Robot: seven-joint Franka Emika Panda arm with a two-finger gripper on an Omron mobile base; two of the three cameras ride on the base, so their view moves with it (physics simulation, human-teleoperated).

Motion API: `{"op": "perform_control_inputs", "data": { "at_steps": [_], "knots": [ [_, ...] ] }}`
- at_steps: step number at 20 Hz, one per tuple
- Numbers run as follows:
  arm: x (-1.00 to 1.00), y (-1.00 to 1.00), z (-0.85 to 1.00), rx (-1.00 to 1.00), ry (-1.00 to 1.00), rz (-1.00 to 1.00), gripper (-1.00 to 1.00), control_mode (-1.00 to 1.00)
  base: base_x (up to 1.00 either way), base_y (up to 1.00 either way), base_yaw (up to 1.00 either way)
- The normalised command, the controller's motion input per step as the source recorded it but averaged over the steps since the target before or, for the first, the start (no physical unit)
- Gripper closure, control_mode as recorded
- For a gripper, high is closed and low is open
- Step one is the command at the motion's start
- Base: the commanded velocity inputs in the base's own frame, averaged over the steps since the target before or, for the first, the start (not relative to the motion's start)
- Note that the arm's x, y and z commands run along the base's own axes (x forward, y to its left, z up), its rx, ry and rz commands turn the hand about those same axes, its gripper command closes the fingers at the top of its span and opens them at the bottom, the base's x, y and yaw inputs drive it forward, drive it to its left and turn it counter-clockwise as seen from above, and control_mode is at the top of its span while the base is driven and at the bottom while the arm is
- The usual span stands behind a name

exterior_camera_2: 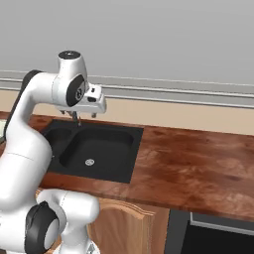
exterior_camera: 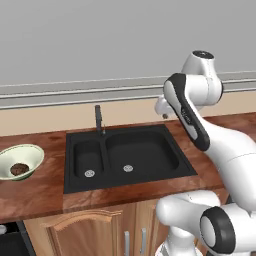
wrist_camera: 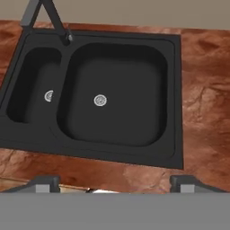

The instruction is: Move the mug from next to the sink to the open cabinet. Then, move the bowl with the potato to the fridge to clear the area for faucet cleaning.

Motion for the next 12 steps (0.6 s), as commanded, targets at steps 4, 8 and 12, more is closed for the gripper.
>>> {"op": "perform_control_inputs", "data": {
  "at_steps": [4,8,12],
  "knots": [
    [-0.35,0.09,-0.15,0.0,0.0,0.0,-1.0,1.0,-0.39,0.16,0.0],
    [0.0,0.0,0.0,0.0,0.0,0.0,-1.0,1.0,-0.58,0.67,0.0],
    [0.0,0.0,0.0,0.0,0.0,0.0,-1.0,1.0,0.01,1.0,0.0]
  ]
}}
